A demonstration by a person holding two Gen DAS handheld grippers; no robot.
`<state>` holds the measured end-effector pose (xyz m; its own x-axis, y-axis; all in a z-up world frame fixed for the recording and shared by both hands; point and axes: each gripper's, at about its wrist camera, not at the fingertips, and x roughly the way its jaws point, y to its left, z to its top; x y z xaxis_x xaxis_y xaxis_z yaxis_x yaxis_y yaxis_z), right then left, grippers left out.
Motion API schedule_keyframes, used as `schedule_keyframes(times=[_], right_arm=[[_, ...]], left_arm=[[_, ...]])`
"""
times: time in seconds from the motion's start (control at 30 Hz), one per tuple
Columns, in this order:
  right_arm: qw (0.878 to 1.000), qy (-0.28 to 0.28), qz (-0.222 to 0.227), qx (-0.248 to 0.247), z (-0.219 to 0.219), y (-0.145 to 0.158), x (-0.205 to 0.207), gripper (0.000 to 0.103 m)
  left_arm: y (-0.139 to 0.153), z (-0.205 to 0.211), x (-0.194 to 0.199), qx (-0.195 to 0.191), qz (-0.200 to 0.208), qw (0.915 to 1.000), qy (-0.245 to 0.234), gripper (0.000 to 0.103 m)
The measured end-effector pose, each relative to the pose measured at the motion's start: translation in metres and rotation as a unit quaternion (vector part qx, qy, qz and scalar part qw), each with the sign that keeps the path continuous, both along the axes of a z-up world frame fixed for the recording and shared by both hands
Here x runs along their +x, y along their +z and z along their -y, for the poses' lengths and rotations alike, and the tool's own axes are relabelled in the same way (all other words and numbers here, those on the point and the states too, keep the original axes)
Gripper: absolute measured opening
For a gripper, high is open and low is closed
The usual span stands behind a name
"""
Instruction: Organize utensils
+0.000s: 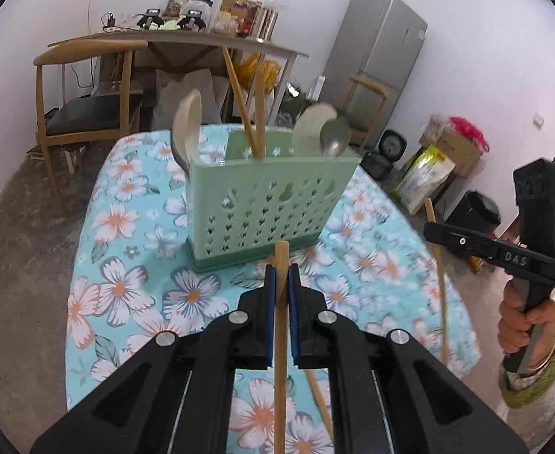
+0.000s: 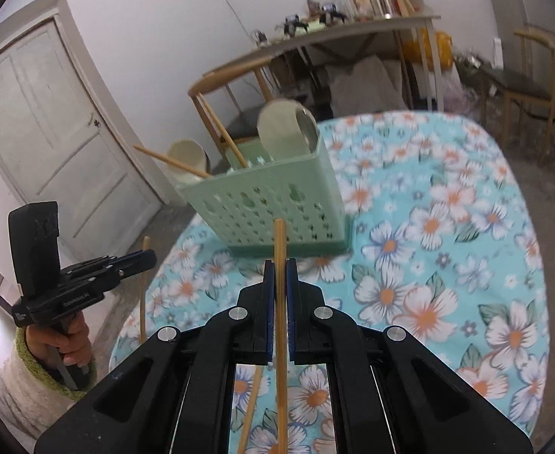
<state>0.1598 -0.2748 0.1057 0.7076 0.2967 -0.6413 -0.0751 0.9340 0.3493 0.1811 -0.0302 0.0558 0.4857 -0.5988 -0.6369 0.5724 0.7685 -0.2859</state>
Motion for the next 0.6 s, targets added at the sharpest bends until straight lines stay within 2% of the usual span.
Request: schedule_keyframes(times=[0.3, 0.6], right_arm=[[1.0, -0.005, 0.023, -0.018, -0.008, 0.016, -0.012, 0.004], [0.999, -0.009, 0.035, -0.026, -0.006, 0.025, -0.02, 0.004]], left_arm=[[0.032, -0.017, -0.022, -0.013, 0.025, 0.9996, -0.002, 0.006], [0.09, -0.018, -0.042, -0.03, 0.109, 0.9936, -0.007, 0.006]])
